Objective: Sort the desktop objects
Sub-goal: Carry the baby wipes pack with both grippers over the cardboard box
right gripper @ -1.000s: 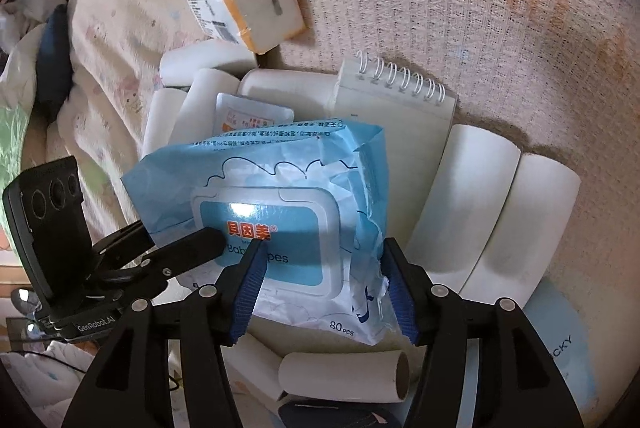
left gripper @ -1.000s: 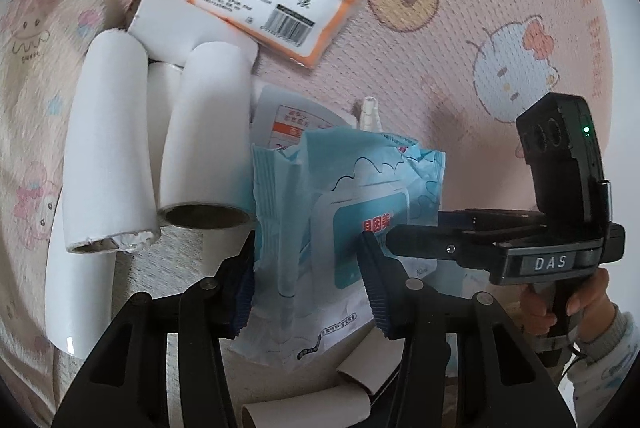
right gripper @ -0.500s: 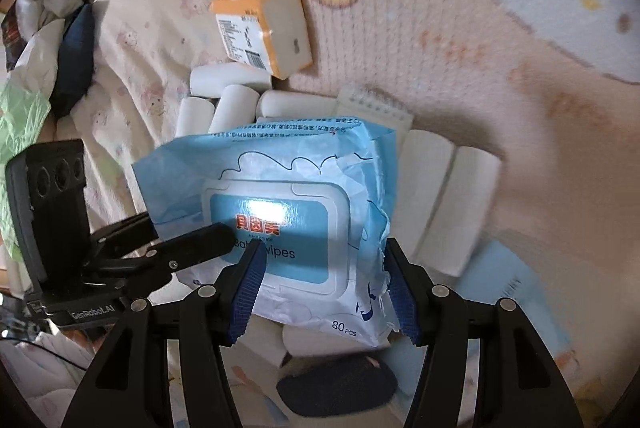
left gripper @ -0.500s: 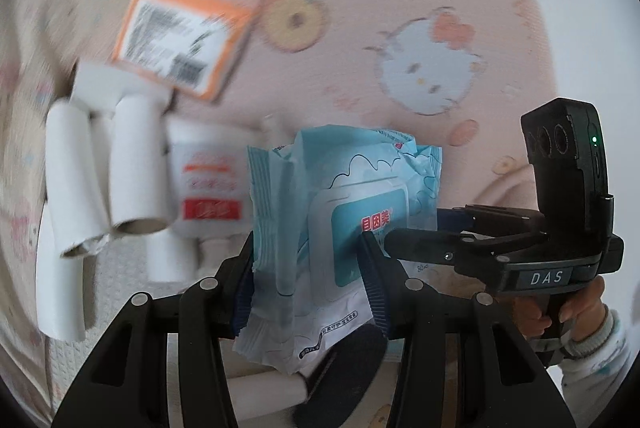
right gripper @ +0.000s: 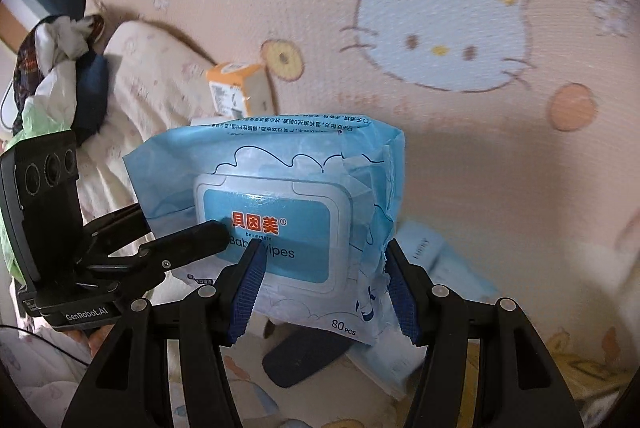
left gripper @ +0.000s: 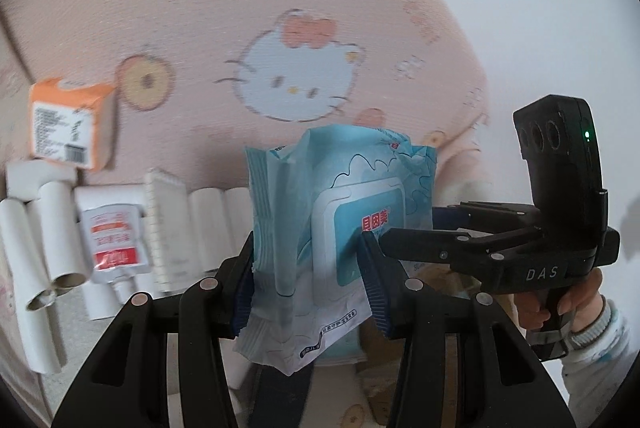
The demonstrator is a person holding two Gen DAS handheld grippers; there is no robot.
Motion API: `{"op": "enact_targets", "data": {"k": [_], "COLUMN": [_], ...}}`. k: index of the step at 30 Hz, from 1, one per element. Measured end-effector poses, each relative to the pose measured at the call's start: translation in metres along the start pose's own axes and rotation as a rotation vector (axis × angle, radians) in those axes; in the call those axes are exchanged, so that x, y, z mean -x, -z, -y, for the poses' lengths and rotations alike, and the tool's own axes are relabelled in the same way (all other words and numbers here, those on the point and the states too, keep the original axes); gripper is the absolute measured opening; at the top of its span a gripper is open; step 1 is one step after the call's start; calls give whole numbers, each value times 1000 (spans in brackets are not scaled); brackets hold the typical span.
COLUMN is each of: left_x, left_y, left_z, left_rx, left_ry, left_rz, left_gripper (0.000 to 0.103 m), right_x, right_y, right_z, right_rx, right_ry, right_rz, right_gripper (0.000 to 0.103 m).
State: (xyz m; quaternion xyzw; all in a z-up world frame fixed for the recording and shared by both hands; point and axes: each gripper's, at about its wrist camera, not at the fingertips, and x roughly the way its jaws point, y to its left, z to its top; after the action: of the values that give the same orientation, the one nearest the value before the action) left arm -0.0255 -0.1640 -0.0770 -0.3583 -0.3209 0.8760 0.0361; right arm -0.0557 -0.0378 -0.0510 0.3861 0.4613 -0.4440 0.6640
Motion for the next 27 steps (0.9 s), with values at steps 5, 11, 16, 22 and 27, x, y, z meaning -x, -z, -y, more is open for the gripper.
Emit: {"op": "enact_targets", "data": {"k": [5,11,16,22,27], "left_x": [-9,-16,-22,-40,-63], "left_y": [1,6,15,29,38], "left_z": [34,75,112,160,192], "left_rx": [-75,-138,-193,-285,-320], "left_ry": [28,53,52,69,116], "left_rz": [-6,-13,-37,-96,-161], "left_gripper": [52,52,52,52,52], "right_x": [33,68,98,125,149], "right_y": [22,49,73,107,134], "right_z": [15,33,48,76,105], "right_rx": [-13,-43,-53,-111,-168], "right_ry": [32,82,94,83,100], "right_rz": [37,83,139,178,199], "right_gripper": [57,57,57,57,57]}}
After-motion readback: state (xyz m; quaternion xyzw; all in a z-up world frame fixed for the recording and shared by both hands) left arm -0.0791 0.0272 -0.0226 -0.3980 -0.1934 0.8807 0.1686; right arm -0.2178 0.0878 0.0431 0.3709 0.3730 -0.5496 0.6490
